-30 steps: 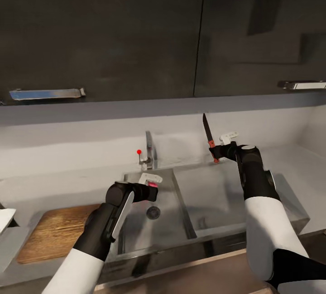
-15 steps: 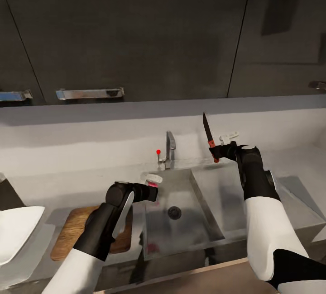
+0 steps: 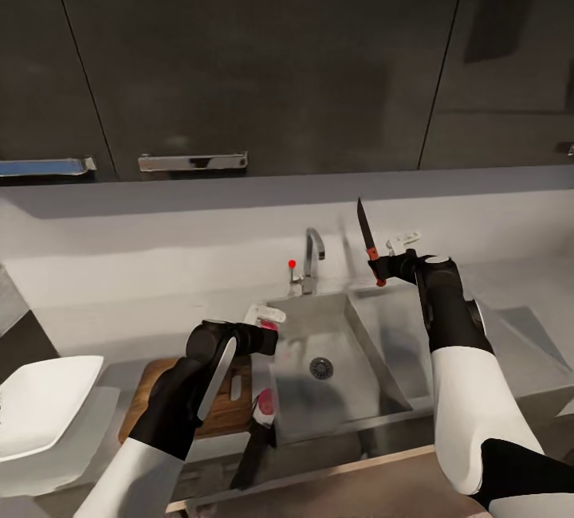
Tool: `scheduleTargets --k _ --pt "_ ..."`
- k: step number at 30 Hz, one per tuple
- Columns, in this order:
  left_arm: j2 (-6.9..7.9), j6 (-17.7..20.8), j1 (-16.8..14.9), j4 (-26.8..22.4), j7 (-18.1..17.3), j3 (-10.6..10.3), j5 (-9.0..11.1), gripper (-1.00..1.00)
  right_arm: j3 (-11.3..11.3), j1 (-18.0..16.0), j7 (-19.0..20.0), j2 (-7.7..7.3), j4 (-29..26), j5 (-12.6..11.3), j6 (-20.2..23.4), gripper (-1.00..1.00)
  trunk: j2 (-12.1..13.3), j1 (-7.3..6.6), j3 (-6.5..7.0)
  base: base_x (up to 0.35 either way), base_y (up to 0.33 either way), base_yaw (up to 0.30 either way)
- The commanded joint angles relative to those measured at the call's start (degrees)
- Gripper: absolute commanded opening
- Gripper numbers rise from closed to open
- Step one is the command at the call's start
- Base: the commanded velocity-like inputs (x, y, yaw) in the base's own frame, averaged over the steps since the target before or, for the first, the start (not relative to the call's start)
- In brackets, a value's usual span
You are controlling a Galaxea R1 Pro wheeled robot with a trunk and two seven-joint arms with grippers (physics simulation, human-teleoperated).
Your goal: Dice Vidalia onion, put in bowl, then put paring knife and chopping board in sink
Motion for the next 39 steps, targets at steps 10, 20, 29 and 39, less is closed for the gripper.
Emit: scheduleTargets --k 10,20,29,39 --pt "-0.01 0.27 -0.06 0.17 -0.06 0.01 0.09 -1.0 -0.2 -0.08 0.58 0.07 -0.08 0.56 0.03 -1.0 -0.14 0.04 -0.29 -0.001 0.001 0.153" --pt "0.0 0.27 -0.06 0.07 -0.09 0.1 0.09 -1.0 -0.2 -0.08 0.58 0.07 -0.08 0.54 0.05 -1.0 -0.14 0.04 -0.52 0.0 0.0 0.163" --pt "0.08 0.27 -0.06 0.01 -0.08 0.1 0.09 -1.0 -0.2 -0.08 0.58 0.07 -0.08 0.54 0.05 -1.0 -0.14 0.04 -0.73 -0.031 0.055 0.152" --pt "0.72 0.27 -0.06 0.17 -0.07 0.27 0.09 -1.0 -0.2 -0.08 0.58 0.07 -0.08 0.58 0.03 -1.0 -0.14 0.04 -0.92 -0.102 0.187 0.091"
